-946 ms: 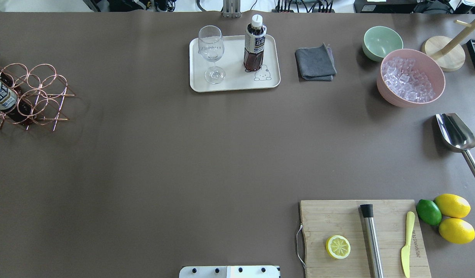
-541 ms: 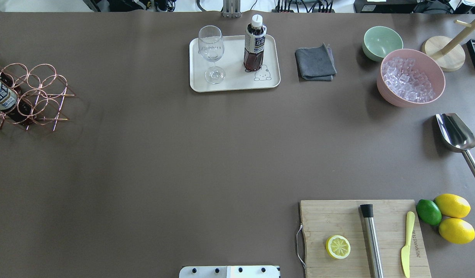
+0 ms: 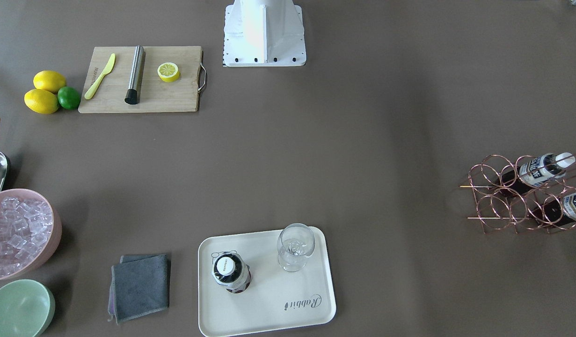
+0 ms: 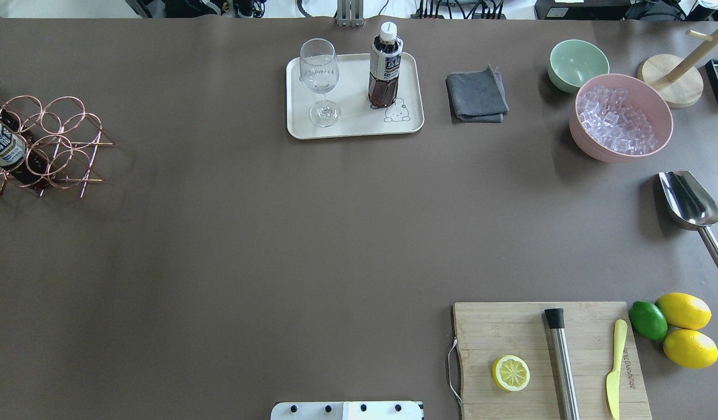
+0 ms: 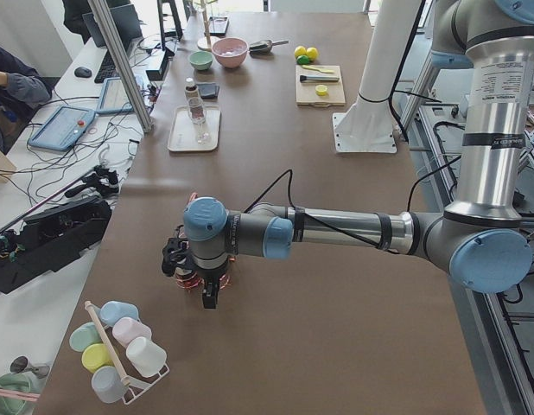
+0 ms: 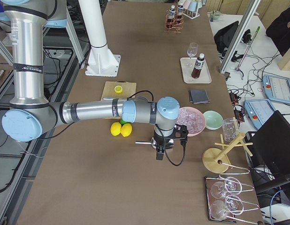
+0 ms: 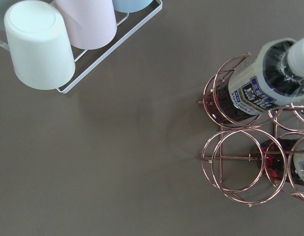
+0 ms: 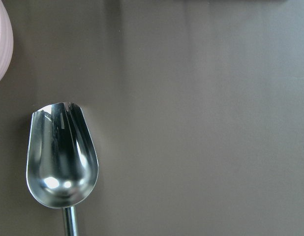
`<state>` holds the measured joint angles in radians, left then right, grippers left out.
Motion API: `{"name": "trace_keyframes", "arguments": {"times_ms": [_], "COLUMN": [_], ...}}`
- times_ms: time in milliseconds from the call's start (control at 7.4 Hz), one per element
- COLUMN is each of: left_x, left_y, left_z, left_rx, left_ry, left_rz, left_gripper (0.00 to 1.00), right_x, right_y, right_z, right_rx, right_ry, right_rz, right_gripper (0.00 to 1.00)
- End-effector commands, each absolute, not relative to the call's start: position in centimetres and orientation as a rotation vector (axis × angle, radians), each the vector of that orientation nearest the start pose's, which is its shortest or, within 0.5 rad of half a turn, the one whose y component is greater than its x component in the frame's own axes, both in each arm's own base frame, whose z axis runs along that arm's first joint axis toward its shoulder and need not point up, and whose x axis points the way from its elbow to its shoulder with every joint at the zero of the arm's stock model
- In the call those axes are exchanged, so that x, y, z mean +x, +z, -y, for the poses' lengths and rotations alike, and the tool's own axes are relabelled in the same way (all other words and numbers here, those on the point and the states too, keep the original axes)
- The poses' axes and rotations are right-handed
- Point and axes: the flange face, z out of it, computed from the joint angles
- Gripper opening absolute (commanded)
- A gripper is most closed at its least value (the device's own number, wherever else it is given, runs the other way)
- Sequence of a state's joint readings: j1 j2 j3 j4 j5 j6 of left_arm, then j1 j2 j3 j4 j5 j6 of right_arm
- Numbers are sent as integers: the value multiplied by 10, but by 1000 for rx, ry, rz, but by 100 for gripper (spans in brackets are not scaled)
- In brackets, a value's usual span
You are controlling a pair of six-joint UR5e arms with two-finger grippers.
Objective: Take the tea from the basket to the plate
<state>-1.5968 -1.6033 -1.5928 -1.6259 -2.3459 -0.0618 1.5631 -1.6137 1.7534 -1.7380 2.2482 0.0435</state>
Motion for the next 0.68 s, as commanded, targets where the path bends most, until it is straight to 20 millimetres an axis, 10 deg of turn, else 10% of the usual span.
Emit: {"name": "trace_keyframes", "arguments": {"times_ms": [0,541], "left_x": [-75,-75], "left_y": [630,632], "left_z": [505,504], "left_rx": [89,78], "left_ry": [-40,-54], "left_rz": [-776,-775], "left_gripper": [97,97], "right_x": [67,67], "right_y": [612,612], "right_z": [468,468], "right_rx": [-42,-42], "right_ry": [43,43], "right_rz": [677,677], "right_gripper": [100,100]}}
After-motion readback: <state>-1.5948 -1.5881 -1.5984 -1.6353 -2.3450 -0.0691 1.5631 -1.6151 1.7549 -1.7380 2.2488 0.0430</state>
